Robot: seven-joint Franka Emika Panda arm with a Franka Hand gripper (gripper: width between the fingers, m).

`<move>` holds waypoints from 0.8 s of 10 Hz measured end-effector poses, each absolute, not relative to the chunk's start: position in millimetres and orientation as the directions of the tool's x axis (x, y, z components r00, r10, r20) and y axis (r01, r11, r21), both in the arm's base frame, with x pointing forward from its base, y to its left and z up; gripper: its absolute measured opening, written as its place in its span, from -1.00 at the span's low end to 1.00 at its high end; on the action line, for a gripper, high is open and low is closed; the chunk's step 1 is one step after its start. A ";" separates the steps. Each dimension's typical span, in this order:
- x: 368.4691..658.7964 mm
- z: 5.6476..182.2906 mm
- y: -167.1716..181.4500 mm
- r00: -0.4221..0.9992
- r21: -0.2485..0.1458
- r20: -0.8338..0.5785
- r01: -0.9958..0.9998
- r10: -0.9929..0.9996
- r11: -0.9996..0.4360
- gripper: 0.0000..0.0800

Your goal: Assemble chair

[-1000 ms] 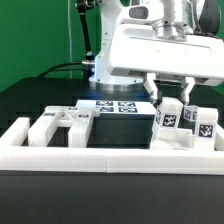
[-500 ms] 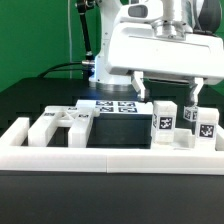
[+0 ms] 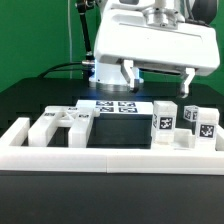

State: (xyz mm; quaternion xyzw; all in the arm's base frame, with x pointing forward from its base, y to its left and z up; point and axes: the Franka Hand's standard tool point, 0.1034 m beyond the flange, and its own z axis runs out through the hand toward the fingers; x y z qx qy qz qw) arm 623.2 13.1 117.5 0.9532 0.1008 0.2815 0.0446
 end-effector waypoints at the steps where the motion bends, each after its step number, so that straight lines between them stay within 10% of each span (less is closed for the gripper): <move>1: 622.1 115.5 14.0 0.826 0.139 0.520 0.169 0.217 -0.976 0.62; 8: 623.8 115.4 43.5 0.979 -0.032 0.005 0.204 0.204 -0.978 0.62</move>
Offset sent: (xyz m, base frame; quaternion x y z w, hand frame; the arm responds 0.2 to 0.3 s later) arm 0.0041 0.0018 -0.0008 0.0041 -0.2015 -0.0055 0.9795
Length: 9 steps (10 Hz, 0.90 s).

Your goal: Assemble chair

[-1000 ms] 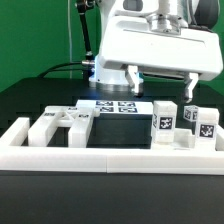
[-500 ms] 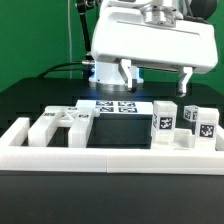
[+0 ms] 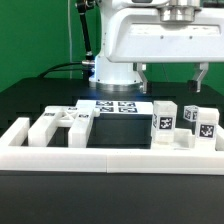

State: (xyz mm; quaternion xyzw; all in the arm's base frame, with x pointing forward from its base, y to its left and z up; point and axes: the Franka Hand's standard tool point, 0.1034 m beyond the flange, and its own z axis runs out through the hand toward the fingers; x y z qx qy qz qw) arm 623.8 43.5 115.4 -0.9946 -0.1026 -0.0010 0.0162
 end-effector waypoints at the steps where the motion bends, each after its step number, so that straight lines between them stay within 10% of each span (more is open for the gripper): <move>1: 633.1 113.4 40.7 0.978 -0.027 0.017 0.209 0.209 -0.977 0.62; 9: 624.4 91.4 31.4 0.979 -0.020 0.016 0.201 0.201 -0.979 0.62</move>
Offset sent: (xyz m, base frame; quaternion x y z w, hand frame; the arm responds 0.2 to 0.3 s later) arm 0.0008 -0.0036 -0.0151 0.0028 0.0152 -0.0043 0.9999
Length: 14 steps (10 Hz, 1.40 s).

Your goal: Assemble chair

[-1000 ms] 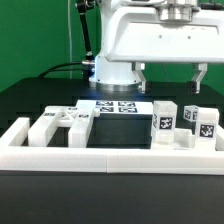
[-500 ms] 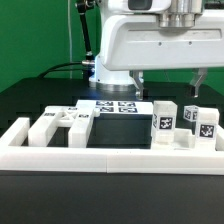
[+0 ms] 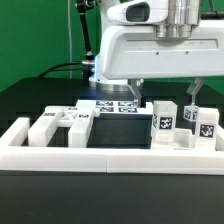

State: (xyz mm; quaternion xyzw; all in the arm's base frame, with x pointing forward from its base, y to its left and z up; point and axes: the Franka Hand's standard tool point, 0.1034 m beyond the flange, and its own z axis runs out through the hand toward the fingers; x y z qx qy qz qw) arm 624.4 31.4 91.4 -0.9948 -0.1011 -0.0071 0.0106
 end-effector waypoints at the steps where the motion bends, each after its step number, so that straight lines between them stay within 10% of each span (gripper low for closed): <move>1: 624.8 89.7 30.2 0.979 -0.017 0.023 0.201 0.201 -0.979 0.62; 4: 624.8 87.7 30.0 0.979 -0.016 0.024 0.201 0.200 -0.979 0.60; 6: 624.8 87.6 30.1 0.983 -0.017 0.024 0.184 0.184 -0.983 -0.29; 14: 626.0 85.6 37.2 0.961 -0.026 0.012 -0.276 -0.277 -0.961 -0.27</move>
Offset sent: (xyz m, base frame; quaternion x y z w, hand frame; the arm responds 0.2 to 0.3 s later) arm 0.0000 0.0000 0.0000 0.0000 0.0000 0.0000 1.0000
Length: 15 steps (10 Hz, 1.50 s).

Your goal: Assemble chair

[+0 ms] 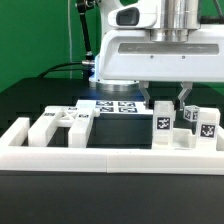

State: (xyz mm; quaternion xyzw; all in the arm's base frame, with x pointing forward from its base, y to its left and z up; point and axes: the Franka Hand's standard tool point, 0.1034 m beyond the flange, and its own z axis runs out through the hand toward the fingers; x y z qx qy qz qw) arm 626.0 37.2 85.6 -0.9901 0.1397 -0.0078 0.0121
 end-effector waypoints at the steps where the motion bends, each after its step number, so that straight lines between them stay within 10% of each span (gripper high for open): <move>1: 627.3 85.3 40.2 0.926 -0.030 0.016 -0.376 -0.377 -0.926 -0.27; 12: 632.5 84.1 54.4 0.384 -0.071 -0.023 -0.922 -0.923 -0.381 -0.27; 15: 632.9 85.6 56.2 0.481 -0.075 -0.015 -0.875 -0.876 -0.479 0.54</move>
Offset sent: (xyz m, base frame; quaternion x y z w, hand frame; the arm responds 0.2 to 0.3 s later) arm 0.0047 0.0043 -0.0091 0.0080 -0.0161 0.2574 0.9661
